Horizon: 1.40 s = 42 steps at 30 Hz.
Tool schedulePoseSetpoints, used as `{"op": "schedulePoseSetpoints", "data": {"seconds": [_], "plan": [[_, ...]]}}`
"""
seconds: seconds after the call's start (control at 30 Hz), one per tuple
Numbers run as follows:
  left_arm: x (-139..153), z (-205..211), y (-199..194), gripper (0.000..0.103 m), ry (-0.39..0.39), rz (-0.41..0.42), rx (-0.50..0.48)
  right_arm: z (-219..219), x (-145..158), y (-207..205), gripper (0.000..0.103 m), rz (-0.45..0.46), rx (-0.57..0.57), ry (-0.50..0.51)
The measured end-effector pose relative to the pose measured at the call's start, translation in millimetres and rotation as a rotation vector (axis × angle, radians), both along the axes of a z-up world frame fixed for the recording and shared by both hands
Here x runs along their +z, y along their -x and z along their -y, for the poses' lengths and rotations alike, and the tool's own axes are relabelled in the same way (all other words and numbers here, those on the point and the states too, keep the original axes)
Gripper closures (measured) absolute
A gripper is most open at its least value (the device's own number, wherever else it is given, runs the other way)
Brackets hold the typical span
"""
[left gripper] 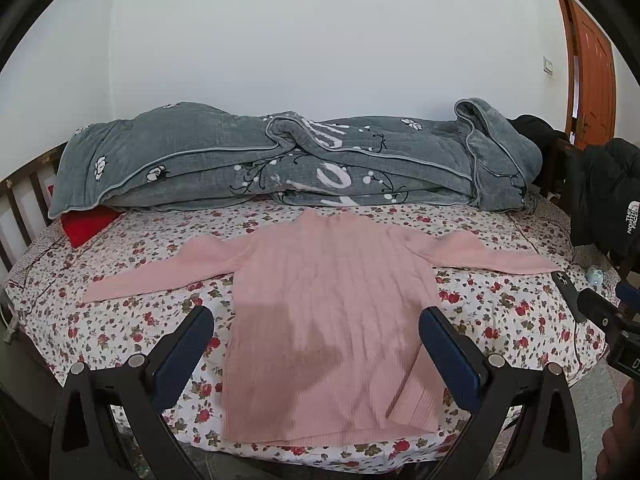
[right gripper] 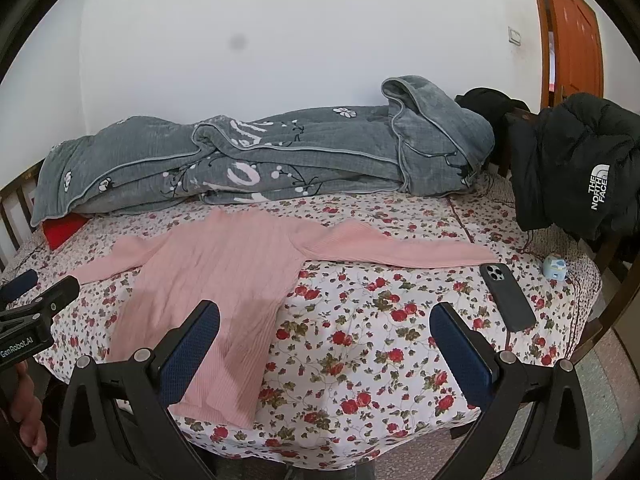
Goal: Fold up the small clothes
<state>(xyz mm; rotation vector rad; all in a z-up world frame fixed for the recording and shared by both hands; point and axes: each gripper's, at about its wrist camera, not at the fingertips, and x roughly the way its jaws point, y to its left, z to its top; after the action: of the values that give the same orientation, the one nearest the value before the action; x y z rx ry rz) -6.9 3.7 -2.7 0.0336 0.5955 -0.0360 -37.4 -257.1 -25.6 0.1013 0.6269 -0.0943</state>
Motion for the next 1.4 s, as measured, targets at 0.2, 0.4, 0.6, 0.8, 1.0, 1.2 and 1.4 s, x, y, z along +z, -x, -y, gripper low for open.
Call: {"op": "schedulePoseSetpoints", "data": {"seconds": [0.2, 0.4, 0.6, 0.8, 1.0, 1.2, 1.4], "plan": [[0.4, -0.4, -0.7, 0.0, 0.0, -0.001, 0.0, -0.2, 0.8, 0.0, 0.0, 0.001, 0.0, 0.001], [0.7, -0.7, -0.9, 0.0, 0.002, 0.0, -0.001, 0.1, 0.7, 0.4, 0.0, 0.002, 0.001, -0.001], [1.3, -0.9, 0.4, 0.0, 0.007, 0.001, 0.0, 0.1, 1.1, 0.7, 0.0, 0.004, 0.0, 0.0], [1.8, -1.9, 0.6, 0.0, 0.009, 0.002, -0.001, 0.1, 1.0, 1.2, 0.0, 0.005, -0.001, -0.001], [1.9, -1.4, 0.6, 0.0, 0.008, 0.003, -0.001, 0.2, 1.6, 1.7, 0.0, 0.006, -0.005, -0.002], [2.3, -1.6, 1.1, 0.0, 0.009, 0.003, -0.001, 0.8, 1.9, 3.2, 0.0, 0.008, -0.006, -0.004], [3.1, 0.3, 1.7, 0.0, 0.013, 0.002, 0.0, 1.1, 2.4, 3.3, 0.0, 0.01, -0.006, -0.004]]}}
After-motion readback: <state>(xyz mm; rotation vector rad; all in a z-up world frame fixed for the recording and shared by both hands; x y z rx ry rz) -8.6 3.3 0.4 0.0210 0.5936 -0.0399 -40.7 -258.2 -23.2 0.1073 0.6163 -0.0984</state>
